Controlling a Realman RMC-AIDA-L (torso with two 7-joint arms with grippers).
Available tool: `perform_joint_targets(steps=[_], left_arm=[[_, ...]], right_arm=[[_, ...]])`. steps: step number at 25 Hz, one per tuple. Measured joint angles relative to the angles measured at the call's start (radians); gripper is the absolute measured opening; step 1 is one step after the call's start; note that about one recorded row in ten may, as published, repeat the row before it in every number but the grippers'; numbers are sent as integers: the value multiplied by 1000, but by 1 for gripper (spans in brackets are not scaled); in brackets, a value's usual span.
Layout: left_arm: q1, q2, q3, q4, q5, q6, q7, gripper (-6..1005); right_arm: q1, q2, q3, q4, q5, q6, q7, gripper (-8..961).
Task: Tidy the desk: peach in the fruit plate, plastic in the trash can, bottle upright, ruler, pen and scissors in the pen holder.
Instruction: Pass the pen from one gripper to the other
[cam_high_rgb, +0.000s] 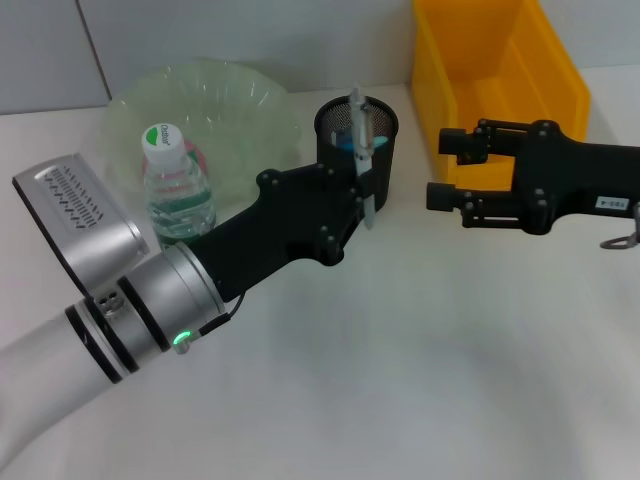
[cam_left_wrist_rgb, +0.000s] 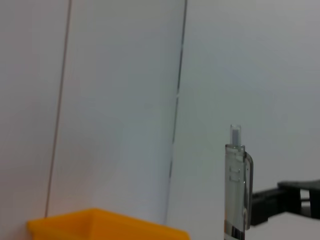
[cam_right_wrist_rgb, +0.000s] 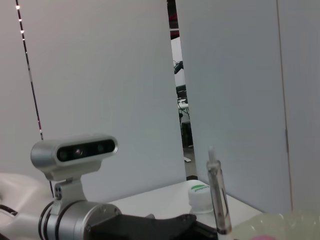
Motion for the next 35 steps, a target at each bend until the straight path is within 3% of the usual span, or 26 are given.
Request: perform_joint_targets(steps=[21, 35], left_arm=[[14, 0, 34, 19, -17, -40, -18, 144], [9, 0, 41, 19, -13, -44, -24, 144]], right_arm=[[107, 2, -69, 53, -5, 117, 5, 672], [132, 0, -131, 54, -5, 151, 29, 646]])
